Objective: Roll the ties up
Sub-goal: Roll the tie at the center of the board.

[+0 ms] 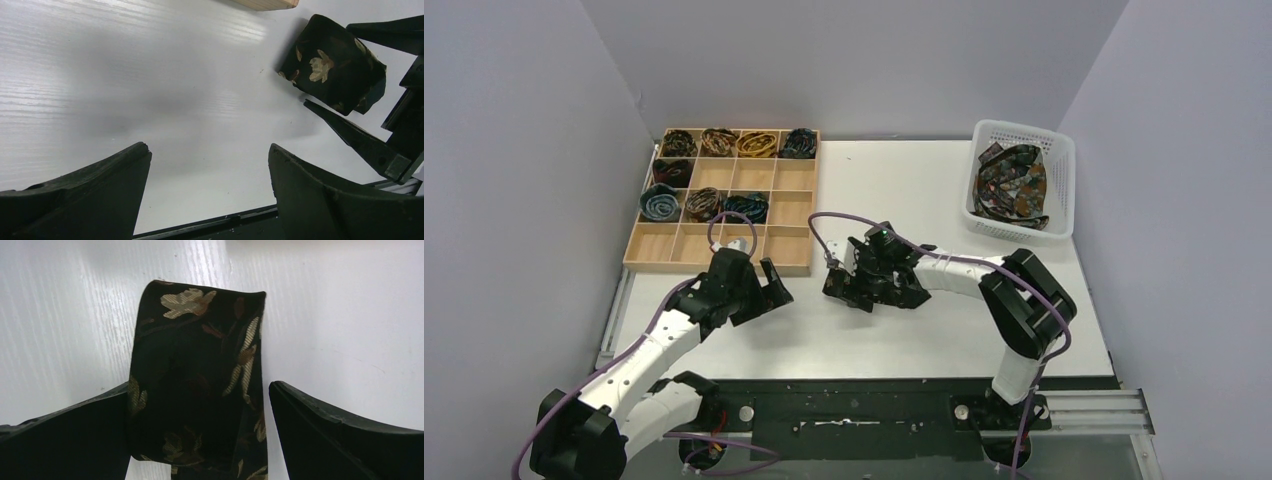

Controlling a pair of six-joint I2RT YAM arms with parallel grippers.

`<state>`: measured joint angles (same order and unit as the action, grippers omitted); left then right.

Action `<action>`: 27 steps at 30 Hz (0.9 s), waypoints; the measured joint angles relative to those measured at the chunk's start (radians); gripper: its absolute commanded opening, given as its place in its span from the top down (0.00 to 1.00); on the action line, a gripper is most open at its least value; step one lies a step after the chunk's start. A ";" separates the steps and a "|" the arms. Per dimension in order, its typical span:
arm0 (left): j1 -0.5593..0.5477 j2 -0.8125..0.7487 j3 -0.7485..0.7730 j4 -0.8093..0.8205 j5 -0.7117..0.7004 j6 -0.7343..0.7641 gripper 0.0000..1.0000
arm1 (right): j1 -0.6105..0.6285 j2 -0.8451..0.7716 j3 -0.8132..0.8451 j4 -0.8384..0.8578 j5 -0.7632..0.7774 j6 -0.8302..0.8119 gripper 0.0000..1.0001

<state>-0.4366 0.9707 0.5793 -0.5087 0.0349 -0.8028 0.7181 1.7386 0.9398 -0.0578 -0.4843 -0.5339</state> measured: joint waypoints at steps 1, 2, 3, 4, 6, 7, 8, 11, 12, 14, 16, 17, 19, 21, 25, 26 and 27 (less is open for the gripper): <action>0.000 0.000 0.000 0.000 0.000 0.000 0.15 | -0.007 0.013 0.017 -0.024 -0.019 -0.007 0.00; 0.000 0.000 0.000 0.000 0.000 0.000 0.15 | -0.008 0.026 0.028 -0.038 -0.032 -0.008 0.00; 0.000 0.000 -0.001 0.000 0.001 0.000 0.15 | -0.005 0.034 0.032 -0.045 -0.039 -0.007 0.01; 0.000 0.000 -0.001 0.000 0.002 0.000 0.15 | -0.001 0.040 0.034 -0.051 -0.043 -0.005 0.04; 0.002 0.000 -0.001 0.001 0.005 0.000 0.15 | 0.010 0.047 0.033 -0.063 -0.047 0.000 0.11; 0.002 0.001 -0.001 0.002 0.007 0.000 0.15 | 0.010 0.047 0.032 -0.060 -0.047 0.004 0.15; 0.002 0.003 -0.001 0.003 0.009 0.000 0.15 | 0.011 0.047 0.028 -0.053 -0.046 0.011 0.19; 0.004 0.016 -0.001 0.006 0.016 0.003 0.15 | 0.013 0.050 0.025 -0.044 -0.039 0.034 0.36; 0.005 0.020 -0.001 0.005 0.018 0.005 0.15 | 0.016 0.051 0.025 -0.042 -0.037 0.042 0.39; 0.005 0.026 -0.001 0.005 0.019 0.009 0.15 | 0.024 0.051 0.026 -0.042 -0.029 0.055 0.46; 0.005 0.026 -0.001 0.004 0.020 0.014 0.15 | 0.036 0.051 0.026 -0.040 -0.015 0.077 0.53; 0.005 0.026 -0.001 0.004 0.020 0.016 0.15 | 0.044 0.051 0.026 -0.037 -0.006 0.089 0.55; 0.005 0.026 -0.001 0.003 0.020 0.020 0.15 | 0.071 0.048 0.021 -0.021 0.021 0.121 0.57; 0.005 0.023 -0.001 0.003 0.020 0.022 0.15 | 0.104 0.038 0.002 0.007 0.045 0.157 0.57; 0.005 0.017 -0.001 0.003 0.023 0.022 0.15 | 0.204 0.026 -0.022 0.043 0.080 0.224 0.56; 0.005 0.016 -0.001 0.003 0.023 0.022 0.15 | 0.230 0.026 -0.022 0.047 0.088 0.237 0.55; 0.005 0.016 -0.001 0.003 0.023 0.022 0.15 | 0.250 0.026 -0.022 0.049 0.098 0.248 0.53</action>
<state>-0.4313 0.9871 0.5785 -0.5060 0.0578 -0.7807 0.9684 1.7649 0.9180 -0.0086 -0.3866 -0.2863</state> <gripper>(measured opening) 0.851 0.444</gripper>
